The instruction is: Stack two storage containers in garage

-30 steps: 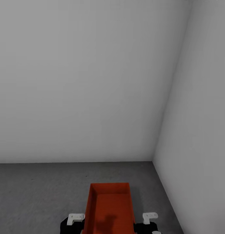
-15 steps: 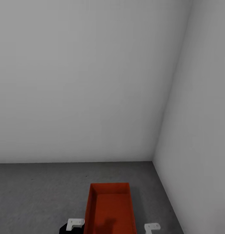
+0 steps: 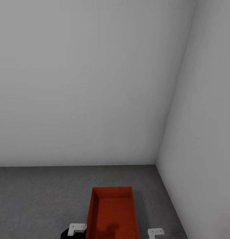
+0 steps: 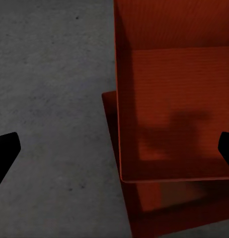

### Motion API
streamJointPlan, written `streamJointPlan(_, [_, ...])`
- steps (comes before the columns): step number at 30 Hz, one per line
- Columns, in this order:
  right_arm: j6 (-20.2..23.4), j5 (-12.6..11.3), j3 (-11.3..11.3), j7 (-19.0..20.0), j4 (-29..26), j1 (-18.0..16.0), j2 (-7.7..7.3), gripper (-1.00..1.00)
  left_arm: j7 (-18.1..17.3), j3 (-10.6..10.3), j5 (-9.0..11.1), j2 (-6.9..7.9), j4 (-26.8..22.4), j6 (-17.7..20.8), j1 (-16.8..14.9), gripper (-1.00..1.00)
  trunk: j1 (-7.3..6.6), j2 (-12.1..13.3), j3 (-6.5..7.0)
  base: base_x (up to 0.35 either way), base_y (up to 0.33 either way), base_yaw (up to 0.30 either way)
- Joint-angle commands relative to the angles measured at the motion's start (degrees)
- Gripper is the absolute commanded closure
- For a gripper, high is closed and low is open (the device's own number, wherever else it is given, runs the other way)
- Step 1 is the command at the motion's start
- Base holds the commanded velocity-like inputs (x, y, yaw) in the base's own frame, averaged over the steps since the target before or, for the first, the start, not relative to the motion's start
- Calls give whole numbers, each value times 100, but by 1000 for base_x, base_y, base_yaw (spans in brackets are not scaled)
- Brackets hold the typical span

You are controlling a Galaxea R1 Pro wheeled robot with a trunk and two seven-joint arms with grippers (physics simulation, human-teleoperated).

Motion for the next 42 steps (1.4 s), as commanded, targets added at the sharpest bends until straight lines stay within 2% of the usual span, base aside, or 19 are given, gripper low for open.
streamJointPlan(1, [-31, 2, 30, -26, 19, -9, 2, -100, 24, 46, -61, -3, 7, -22, -5, -100, 1, -7, -8, 0, 0, 0])
streamJointPlan(16, [-31, 2, 30, -29, 13, -9, 2, -100, 33, 46, -63, -10, -1, -28, -5, -100, 1, -7, -8, 0, 0, 0])
streamJointPlan(18, [-38, 10, 35, -71, 13, 205, 2, -100, 45, 38, -66, -15, -9, -35, -5, -100, 1, -7, -8, 0, 0, 0])
streamJointPlan(21, [-44, 16, 37, -96, 16, 338, 2, -100, 65, 33, -68, -15, -16, -41, -5, -100, 1, -7, -8, 0, 0, 0])
streamJointPlan(30, [-48, 11, 32, -113, 35, 444, -8, -100, 79, 35, -70, -7, -15, -41, -5, -100, 1, -7, -8, 0, 0, 0])
streamJointPlan(42, [-48, 11, 35, -135, 113, 730, -139, -100, 79, 45, -70, 58, 33, -12, 61, -100, 1, -7, -8, 0, 0, 0])
